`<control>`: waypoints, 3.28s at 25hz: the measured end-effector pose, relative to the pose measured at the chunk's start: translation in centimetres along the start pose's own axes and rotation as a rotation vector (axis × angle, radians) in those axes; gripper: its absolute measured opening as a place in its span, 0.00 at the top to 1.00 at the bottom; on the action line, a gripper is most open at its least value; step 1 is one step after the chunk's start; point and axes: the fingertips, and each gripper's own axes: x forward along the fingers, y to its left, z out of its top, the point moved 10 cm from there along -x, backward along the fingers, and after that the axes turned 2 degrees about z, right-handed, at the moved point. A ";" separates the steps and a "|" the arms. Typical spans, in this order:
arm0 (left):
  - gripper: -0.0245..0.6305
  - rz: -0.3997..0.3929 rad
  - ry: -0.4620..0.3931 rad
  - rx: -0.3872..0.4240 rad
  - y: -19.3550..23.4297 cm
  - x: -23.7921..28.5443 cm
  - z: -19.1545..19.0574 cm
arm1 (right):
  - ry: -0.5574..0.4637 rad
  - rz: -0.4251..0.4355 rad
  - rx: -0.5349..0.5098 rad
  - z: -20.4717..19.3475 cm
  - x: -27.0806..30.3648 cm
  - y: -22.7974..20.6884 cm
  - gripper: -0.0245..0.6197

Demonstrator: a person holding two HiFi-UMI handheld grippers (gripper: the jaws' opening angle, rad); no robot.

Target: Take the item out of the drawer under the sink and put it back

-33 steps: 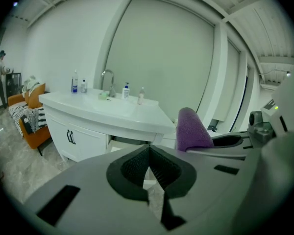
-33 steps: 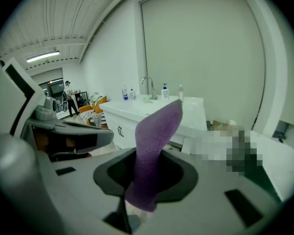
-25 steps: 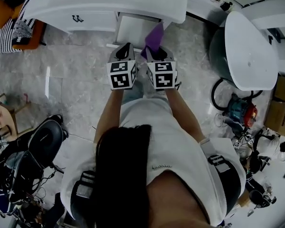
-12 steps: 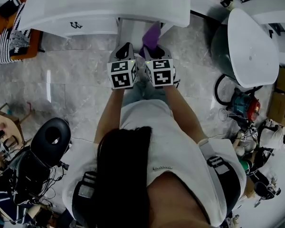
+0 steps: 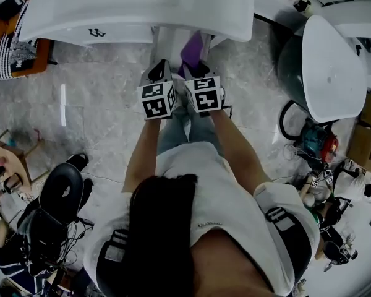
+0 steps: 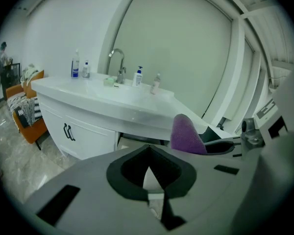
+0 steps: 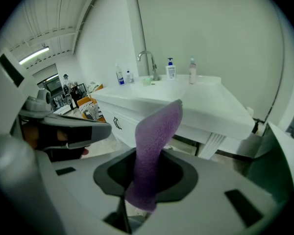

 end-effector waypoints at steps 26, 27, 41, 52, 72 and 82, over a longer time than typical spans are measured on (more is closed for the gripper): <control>0.96 0.049 0.151 -0.017 4.9 13.3 -5.3 | 0.132 0.082 -0.015 -4.5 14.9 -4.3 0.79; 0.96 0.052 0.156 -0.019 5.1 13.5 -5.5 | 0.134 0.094 -0.039 -4.6 15.4 -4.3 0.79; 0.96 0.092 0.172 -0.066 5.7 14.8 -7.1 | 0.211 0.114 -0.024 -6.5 19.4 -5.3 0.76; 0.96 0.096 0.162 -0.090 6.8 14.3 -7.3 | 0.175 0.167 -0.005 -6.0 19.6 -3.9 0.58; 0.96 0.079 0.060 -0.069 4.1 9.7 -3.9 | -0.004 0.134 0.034 -1.8 11.2 -3.7 0.54; 0.96 0.011 0.008 -0.052 2.9 4.5 -0.4 | -0.113 0.057 0.058 2.9 5.2 -1.8 0.73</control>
